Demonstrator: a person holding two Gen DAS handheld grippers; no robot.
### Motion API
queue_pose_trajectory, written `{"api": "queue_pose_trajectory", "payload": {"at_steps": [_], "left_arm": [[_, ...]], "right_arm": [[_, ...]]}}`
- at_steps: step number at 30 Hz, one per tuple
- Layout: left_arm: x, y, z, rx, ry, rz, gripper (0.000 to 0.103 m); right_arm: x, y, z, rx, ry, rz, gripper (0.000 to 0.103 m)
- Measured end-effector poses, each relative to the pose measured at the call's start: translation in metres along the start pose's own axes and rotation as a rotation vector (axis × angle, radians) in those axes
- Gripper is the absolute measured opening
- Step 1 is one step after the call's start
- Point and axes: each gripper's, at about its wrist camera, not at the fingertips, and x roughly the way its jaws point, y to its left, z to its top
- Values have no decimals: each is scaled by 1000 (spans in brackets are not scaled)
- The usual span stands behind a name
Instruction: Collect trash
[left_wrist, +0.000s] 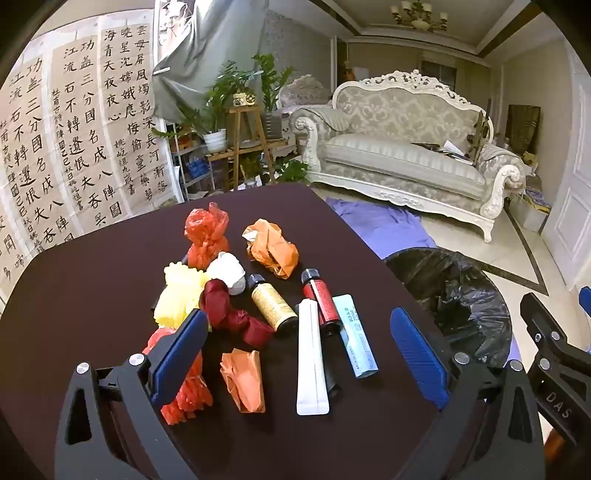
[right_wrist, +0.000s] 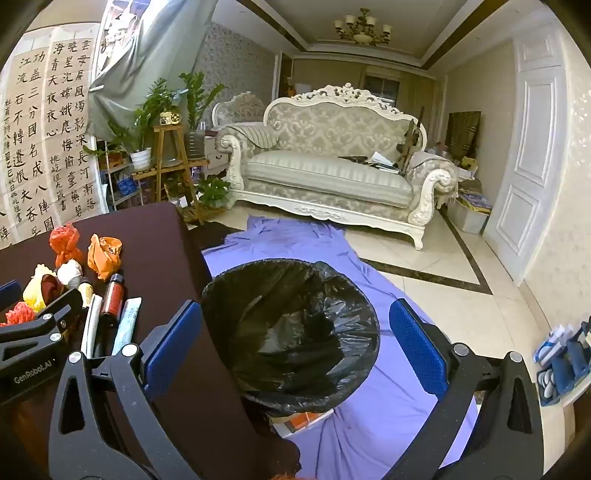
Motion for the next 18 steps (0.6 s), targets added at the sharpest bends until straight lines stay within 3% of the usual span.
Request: {"api": "queue_pose_trajectory", "payload": {"at_steps": [18], "left_arm": [[3, 3, -4, -8, 21, -10, 96]], "right_arm": [[2, -4, -2, -2, 5, -9, 99]]}}
